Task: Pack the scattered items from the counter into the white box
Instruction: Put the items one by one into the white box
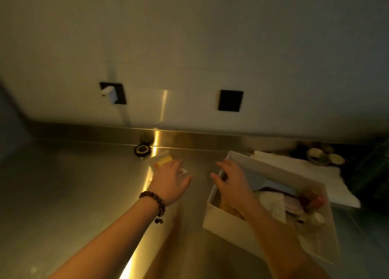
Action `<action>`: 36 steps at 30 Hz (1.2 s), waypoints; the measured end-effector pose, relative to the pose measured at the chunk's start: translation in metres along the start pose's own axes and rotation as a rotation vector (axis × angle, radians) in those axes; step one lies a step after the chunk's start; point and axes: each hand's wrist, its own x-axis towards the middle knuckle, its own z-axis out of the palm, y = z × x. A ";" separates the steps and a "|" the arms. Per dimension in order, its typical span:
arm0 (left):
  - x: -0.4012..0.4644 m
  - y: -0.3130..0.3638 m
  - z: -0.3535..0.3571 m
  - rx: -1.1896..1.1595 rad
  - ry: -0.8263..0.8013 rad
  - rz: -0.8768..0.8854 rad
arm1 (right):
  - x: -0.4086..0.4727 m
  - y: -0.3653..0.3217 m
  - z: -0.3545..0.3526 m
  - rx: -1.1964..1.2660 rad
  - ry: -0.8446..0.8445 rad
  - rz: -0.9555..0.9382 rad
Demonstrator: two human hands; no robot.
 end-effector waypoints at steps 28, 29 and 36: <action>0.137 -0.249 0.033 0.040 -0.155 -0.289 | 0.133 -0.030 0.240 -0.472 -0.175 0.148; 0.141 -0.250 0.036 0.033 -0.133 -0.283 | 0.132 -0.031 0.241 -0.477 -0.141 0.153; 0.162 -0.257 0.047 0.038 -0.094 -0.209 | 0.125 -0.041 0.230 -0.467 -0.027 0.153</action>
